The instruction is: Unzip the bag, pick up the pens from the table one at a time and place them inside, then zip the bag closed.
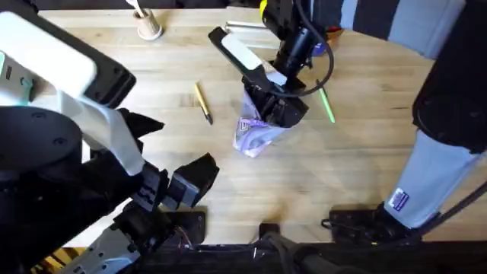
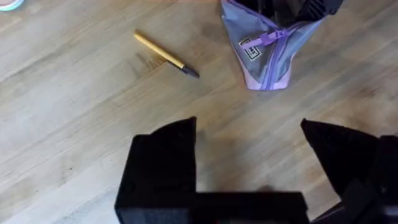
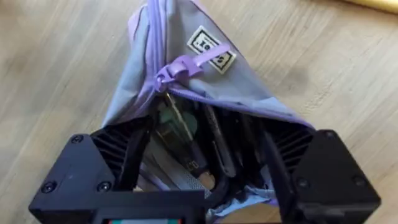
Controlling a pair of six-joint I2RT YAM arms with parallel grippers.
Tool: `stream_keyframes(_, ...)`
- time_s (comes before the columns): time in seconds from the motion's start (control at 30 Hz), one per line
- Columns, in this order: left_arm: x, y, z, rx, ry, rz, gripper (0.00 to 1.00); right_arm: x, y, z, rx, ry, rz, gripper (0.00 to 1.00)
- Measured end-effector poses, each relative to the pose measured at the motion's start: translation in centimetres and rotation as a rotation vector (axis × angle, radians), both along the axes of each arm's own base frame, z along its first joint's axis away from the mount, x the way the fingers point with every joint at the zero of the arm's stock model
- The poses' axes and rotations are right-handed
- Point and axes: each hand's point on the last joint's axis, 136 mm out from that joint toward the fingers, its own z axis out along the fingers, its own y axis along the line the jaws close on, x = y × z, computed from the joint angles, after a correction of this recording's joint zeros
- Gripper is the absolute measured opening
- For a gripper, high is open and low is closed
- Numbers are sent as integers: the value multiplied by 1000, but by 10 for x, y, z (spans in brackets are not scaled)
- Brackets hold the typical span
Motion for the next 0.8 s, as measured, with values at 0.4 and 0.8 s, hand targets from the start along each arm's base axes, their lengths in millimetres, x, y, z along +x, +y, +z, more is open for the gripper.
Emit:
stream_keyframes(0.4,0,0,0,0,0,0,993,2,-4,13,-19,11,-39,998)
stream_keyframes(0.8,0,0,0,0,0,0,993,73,-28,118,-12,-172,-567,998)
